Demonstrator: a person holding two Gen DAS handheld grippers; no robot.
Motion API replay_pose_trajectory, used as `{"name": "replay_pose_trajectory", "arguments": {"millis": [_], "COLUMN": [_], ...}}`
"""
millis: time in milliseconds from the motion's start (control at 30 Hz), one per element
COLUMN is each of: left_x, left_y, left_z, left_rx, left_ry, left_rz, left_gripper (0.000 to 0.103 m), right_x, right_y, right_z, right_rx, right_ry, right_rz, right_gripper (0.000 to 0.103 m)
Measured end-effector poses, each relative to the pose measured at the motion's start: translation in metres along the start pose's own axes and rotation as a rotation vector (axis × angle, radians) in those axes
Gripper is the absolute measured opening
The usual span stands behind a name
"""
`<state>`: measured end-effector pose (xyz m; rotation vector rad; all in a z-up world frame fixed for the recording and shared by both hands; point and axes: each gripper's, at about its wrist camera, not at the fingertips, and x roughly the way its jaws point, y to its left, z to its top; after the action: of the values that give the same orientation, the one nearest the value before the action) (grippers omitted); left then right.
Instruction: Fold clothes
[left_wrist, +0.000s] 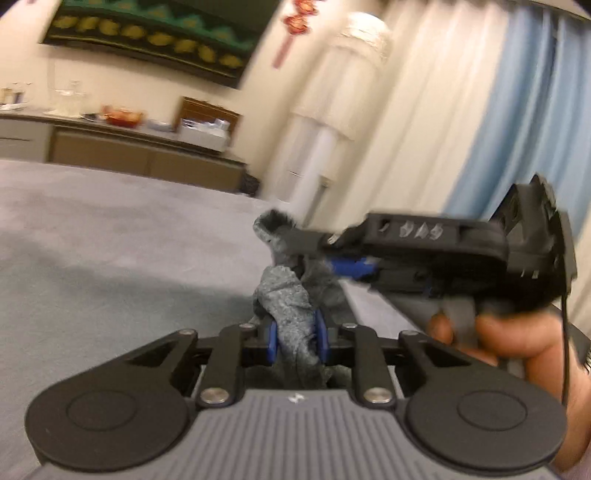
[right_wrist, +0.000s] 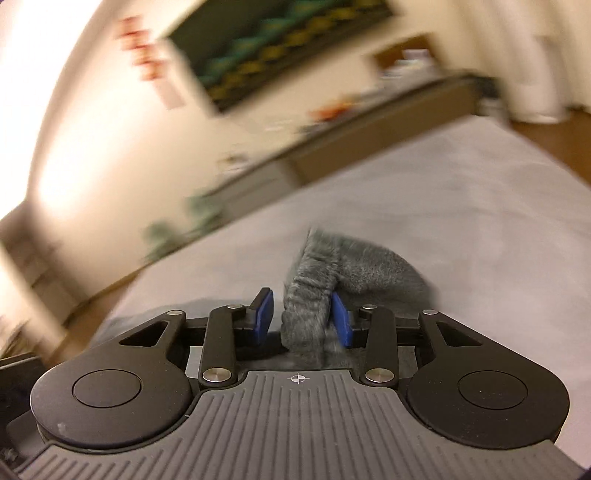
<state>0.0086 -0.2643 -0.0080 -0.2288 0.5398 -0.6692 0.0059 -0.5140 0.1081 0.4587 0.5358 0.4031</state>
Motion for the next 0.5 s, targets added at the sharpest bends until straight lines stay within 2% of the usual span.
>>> {"name": "replay_pose_trajectory", "arguments": {"millis": [33,100,167,233,367,400,467,500], "left_x": [0.001,-0.001,-0.006,-0.011,0.001,0.008,0.017,0.021], "left_y": [0.005,0.015,0.027,0.039,0.059,0.064,0.066,0.065], "left_z": [-0.007,-0.017,-0.015,-0.005,0.027,0.033,0.035,0.035], "left_rx": [0.009,0.019,-0.006,-0.05,-0.109,-0.107,-0.06,-0.032], "left_ry": [0.041,0.088,0.084,0.063,0.015,0.025,0.063,0.077], "left_rz": [0.008,0.01,-0.008,-0.033,-0.034,-0.035,-0.028,-0.021], "left_gripper": [0.027,0.03,0.047,0.053,0.056,0.057,0.056,0.056], "right_x": [0.006,0.015,0.017,0.007,-0.029,-0.034,-0.033,-0.028], "right_y": [0.004,0.003,-0.005,-0.013,-0.01,0.0,0.02,0.034], "right_z": [0.002,0.003,-0.002,-0.009,-0.028,-0.036,-0.05,-0.057], "right_rx": [-0.02,-0.022,-0.013,0.001,0.011,-0.003,-0.072,-0.135], "right_ry": [0.013,0.055,0.096,0.096,-0.02,-0.035,-0.045,-0.024], "right_rz": [0.004,-0.094,-0.241,-0.328,-0.361,-0.329,-0.243,-0.208], "right_gripper": [0.038,0.038,0.04,0.04,0.042,0.046,0.06,0.063]}}
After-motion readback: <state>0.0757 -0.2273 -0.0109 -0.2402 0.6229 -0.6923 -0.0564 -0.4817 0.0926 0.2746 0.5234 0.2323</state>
